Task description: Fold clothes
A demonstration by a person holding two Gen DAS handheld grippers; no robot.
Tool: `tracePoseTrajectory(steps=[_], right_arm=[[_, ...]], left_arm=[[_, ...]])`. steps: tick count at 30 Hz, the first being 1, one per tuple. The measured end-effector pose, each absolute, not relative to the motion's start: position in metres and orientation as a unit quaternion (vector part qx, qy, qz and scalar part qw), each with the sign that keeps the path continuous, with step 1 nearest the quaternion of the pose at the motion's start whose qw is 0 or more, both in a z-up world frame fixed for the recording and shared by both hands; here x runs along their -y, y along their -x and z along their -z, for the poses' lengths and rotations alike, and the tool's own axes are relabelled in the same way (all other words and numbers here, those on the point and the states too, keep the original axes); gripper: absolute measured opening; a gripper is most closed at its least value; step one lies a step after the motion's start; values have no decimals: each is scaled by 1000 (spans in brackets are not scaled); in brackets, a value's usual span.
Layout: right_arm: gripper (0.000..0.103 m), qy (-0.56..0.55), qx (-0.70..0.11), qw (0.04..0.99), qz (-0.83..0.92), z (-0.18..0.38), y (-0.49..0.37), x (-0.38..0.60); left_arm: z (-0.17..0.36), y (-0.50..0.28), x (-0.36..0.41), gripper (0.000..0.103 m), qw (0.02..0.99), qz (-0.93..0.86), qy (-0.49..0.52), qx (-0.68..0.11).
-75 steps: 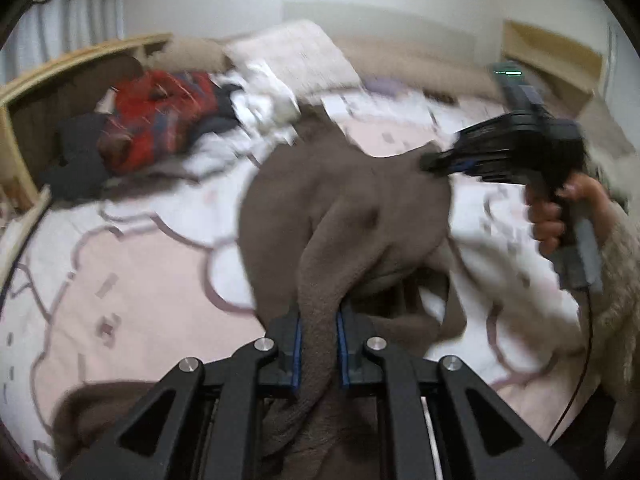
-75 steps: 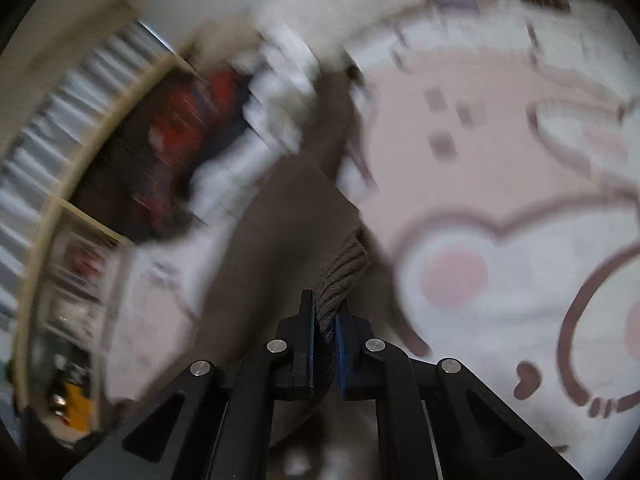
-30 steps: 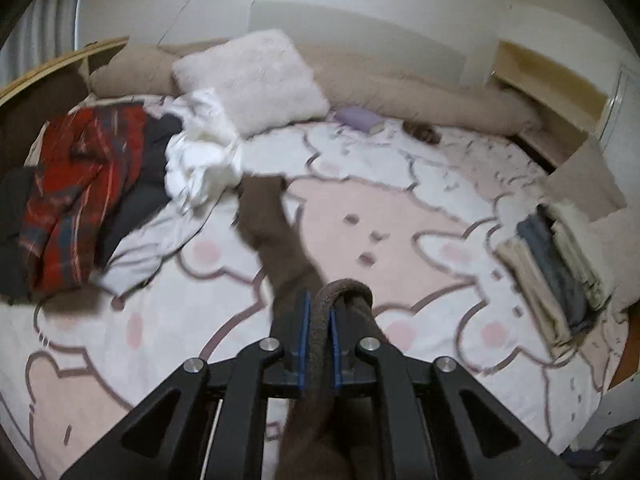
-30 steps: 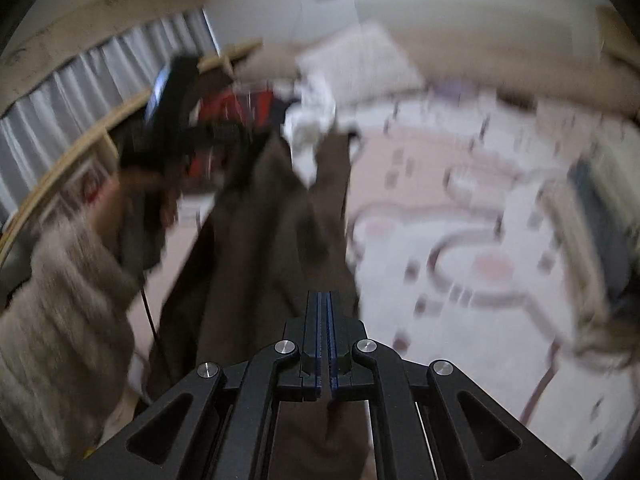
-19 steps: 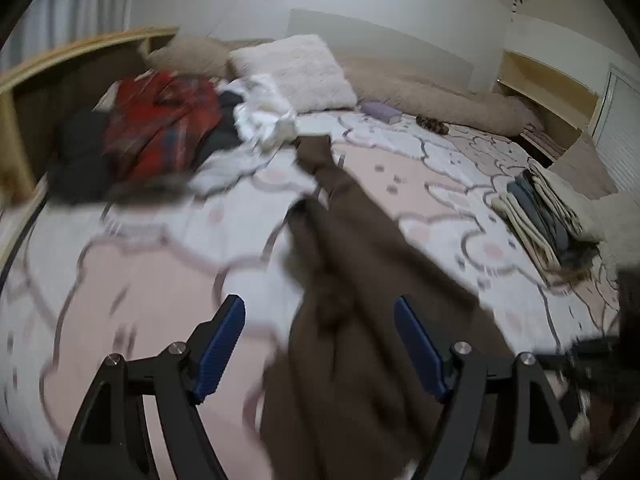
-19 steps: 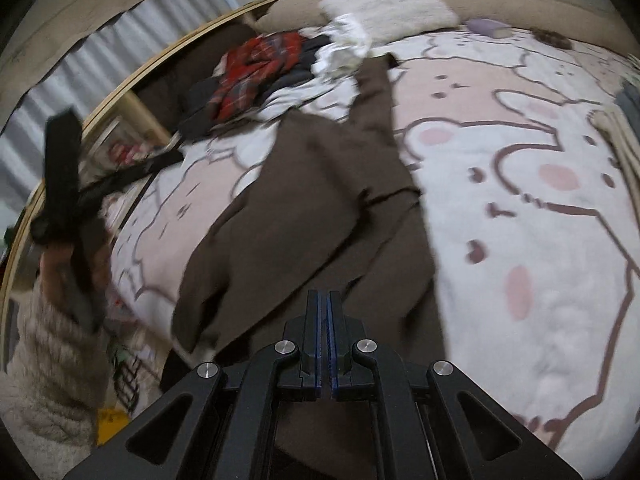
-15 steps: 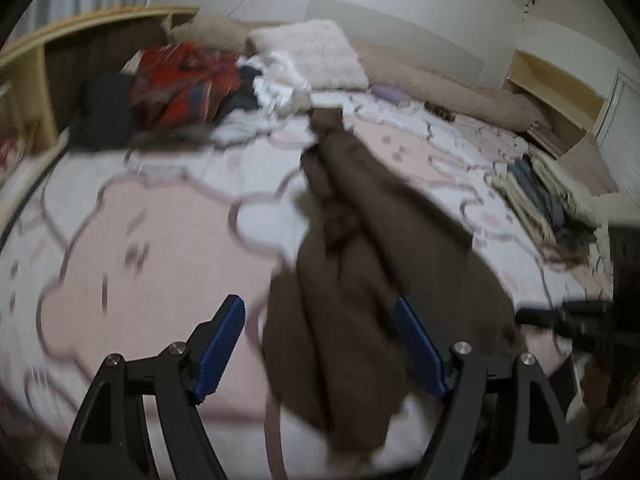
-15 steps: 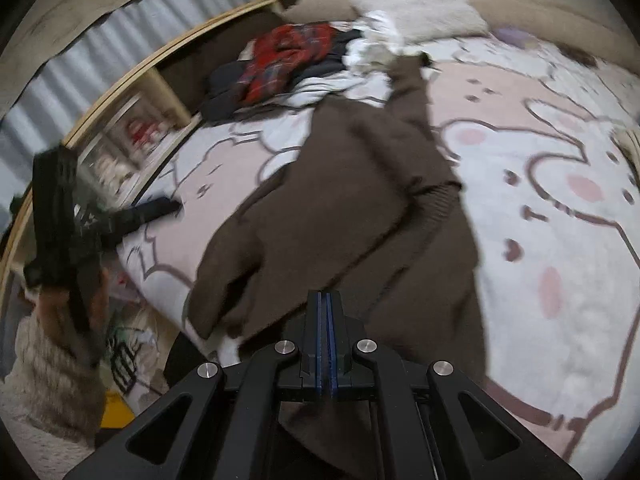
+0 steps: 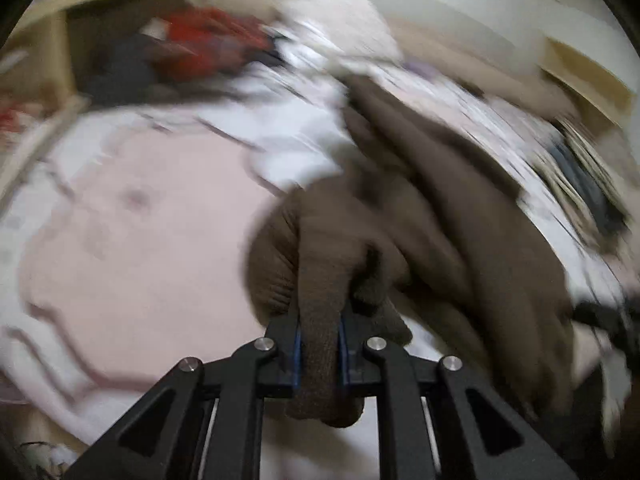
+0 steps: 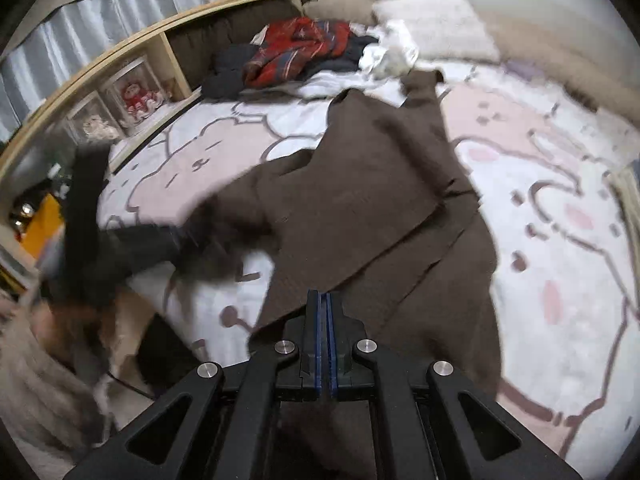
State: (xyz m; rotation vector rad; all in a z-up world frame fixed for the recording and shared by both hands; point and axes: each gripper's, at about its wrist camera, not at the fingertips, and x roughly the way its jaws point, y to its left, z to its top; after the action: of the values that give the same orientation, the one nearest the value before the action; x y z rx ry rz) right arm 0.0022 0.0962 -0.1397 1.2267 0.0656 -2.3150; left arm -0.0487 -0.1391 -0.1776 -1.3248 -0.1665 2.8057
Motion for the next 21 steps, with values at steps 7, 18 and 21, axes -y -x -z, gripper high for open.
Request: tracePoseTrajectory(steps=[7, 18, 21], right_arm=[[3, -428, -30, 272, 862, 136, 0, -87], [6, -370, -24, 214, 904, 125, -10, -83], [6, -291, 44, 217, 931, 121, -23, -99]], left_arm=[[107, 71, 251, 10, -157, -931, 323, 59], [140, 50, 233, 29, -126, -914, 383, 43], [151, 27, 206, 30, -90, -912, 395, 65]])
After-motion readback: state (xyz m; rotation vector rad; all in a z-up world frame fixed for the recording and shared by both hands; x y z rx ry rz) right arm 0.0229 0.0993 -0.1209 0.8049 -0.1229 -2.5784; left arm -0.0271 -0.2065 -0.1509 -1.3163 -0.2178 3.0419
